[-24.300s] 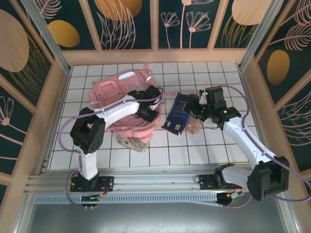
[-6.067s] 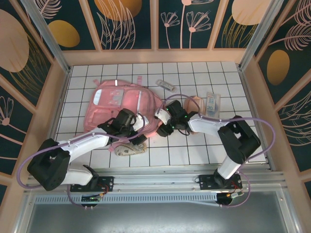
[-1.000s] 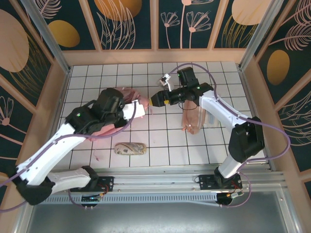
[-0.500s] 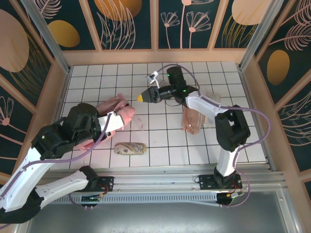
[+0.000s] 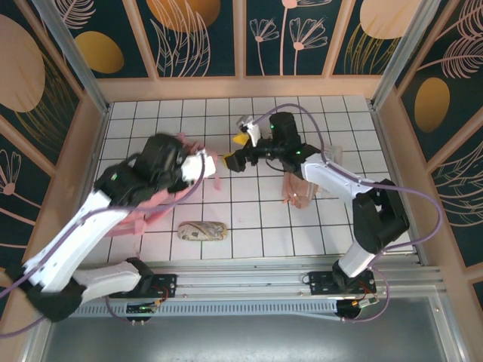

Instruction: Pack the student bag

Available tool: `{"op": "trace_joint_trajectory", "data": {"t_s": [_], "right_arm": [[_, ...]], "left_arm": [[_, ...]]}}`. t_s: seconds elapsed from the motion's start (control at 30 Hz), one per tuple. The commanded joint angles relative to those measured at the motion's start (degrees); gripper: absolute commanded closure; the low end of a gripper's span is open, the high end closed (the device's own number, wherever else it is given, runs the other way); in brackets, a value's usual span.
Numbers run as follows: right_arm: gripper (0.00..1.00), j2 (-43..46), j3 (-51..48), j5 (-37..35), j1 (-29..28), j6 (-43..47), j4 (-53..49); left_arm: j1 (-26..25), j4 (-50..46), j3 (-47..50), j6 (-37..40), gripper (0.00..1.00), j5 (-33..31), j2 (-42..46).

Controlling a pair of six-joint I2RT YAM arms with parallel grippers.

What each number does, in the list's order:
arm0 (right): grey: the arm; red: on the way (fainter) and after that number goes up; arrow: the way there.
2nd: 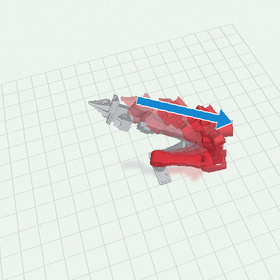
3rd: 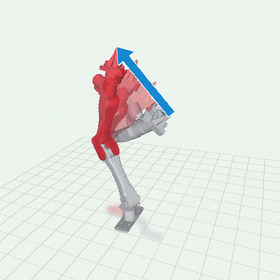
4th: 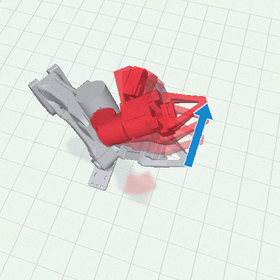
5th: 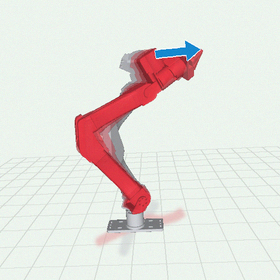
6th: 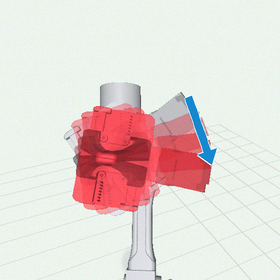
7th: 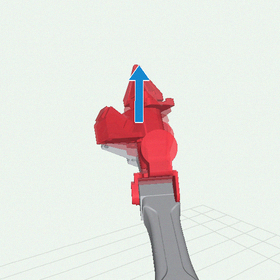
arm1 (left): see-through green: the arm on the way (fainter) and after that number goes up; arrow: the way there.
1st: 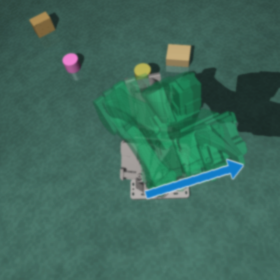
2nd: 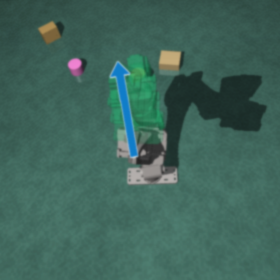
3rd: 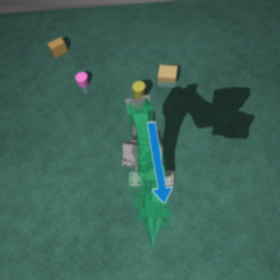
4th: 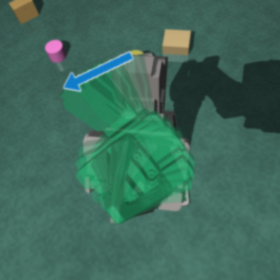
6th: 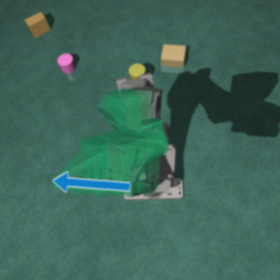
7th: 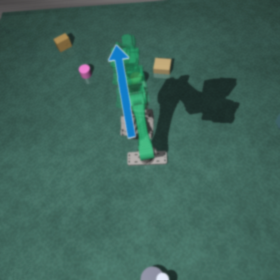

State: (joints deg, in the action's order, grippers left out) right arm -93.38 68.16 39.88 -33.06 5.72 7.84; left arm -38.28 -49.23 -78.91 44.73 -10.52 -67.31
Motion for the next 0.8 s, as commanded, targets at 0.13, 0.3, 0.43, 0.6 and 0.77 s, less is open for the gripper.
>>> {"op": "trace_joint_trajectory", "data": {"t_s": [0.13, 0.3, 0.43, 0.6, 0.77], "right_arm": [[0.01, 11.05, -0.37, -4.79, 5.76, -6.18, 4.18], [0.01, 18.67, -2.28, -6.22, 8.91, -6.83, -3.85], [0.01, 21.91, -4.89, -5.84, 12.06, -11.65, -10.32], [0.01, 16.18, 0.49, 0.87, 14.97, -22.63, -21.79], [0.03, 4.59, 10.79, 11.72, 13.53, -25.4, -37.93]], "left_arm": [[3.79, 31.78, -23.19, 11.22, 1.0, 12.59, -18.09], [-0.22, 23.57, -24.13, 14.24, 1.0, 19.76, -18.22], [-1.84, 15.5, -11.11, 9.32, 1.0, 18.81, -11.15], [-1.7, 17.76, 14.04, 2.22, 1.0, 10.64, 1.46], [-0.48, 21.08, 26.18, -3.55, 1.0, 10.09, 7.7]]}}
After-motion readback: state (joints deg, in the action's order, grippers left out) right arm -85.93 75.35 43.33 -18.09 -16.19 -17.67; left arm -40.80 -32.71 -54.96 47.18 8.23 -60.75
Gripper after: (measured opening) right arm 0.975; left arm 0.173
